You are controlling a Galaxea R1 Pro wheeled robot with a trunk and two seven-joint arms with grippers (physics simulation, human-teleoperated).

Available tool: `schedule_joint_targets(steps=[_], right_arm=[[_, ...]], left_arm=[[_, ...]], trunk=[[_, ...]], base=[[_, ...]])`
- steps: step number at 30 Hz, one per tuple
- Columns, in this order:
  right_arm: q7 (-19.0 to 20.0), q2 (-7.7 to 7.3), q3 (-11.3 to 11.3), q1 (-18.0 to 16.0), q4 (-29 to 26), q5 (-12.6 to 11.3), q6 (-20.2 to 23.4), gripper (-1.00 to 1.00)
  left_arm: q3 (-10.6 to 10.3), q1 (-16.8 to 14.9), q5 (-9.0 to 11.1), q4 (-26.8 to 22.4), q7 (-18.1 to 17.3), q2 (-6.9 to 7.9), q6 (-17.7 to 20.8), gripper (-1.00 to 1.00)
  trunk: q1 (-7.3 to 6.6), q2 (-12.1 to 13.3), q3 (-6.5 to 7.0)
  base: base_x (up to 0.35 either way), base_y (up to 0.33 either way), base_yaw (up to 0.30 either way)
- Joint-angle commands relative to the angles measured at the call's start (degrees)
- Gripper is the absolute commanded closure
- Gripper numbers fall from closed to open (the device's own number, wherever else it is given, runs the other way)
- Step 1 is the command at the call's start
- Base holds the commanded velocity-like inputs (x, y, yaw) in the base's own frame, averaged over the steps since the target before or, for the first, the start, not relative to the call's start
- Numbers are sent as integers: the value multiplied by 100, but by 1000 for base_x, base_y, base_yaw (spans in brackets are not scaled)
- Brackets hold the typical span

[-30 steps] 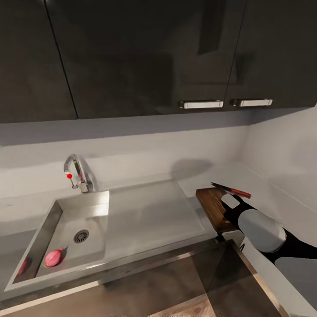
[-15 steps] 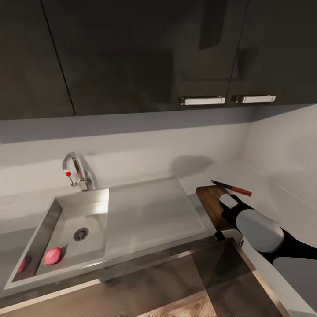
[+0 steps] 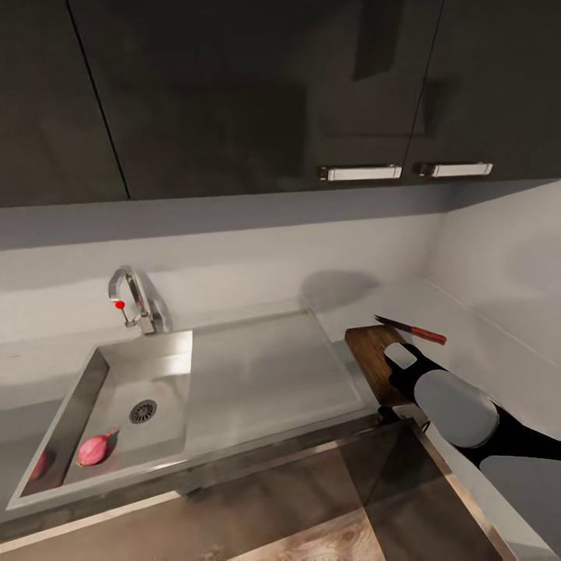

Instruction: In the kitchen, take the Vidalia onion out of the sink, dice it on the chopping board with the paring knife, put the diced onion into the bowl on the countertop, then place both the paring knife and the chopping board into the sink.

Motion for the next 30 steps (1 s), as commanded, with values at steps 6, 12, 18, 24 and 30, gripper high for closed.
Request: schedule_joint_targets(steps=[6,12,18,24,30], right_arm=[[-14,-4,-41,1,-2,-83,72,100],[-27,-13,-48,2,-2,-83,72,100],[-28,-13,-49,2,-2,-83,72,100],[-28,-13,-64,4,-13,-83,72,100],[-28,-15,-68,8,-19,-83,82,100]], left_arm=[[29,-3,18,13,-18,3,-32,-100],[29,-1,18,13,-18,3,-32,-100],[29,-3,18,13,-18,3,-32,-100],[29,-4,18,12,-18,3,-32,-100],[29,-5,18,12,-18,3,-32,-100]], trunk=[[4,-9,-17],[4,-9,-17],[4,-9,-17],[4,-9,7],[4,-9,60]], base=[[0,0,0],[0,0,0],[0,0,0],[0,0,0],[0,0,0]])
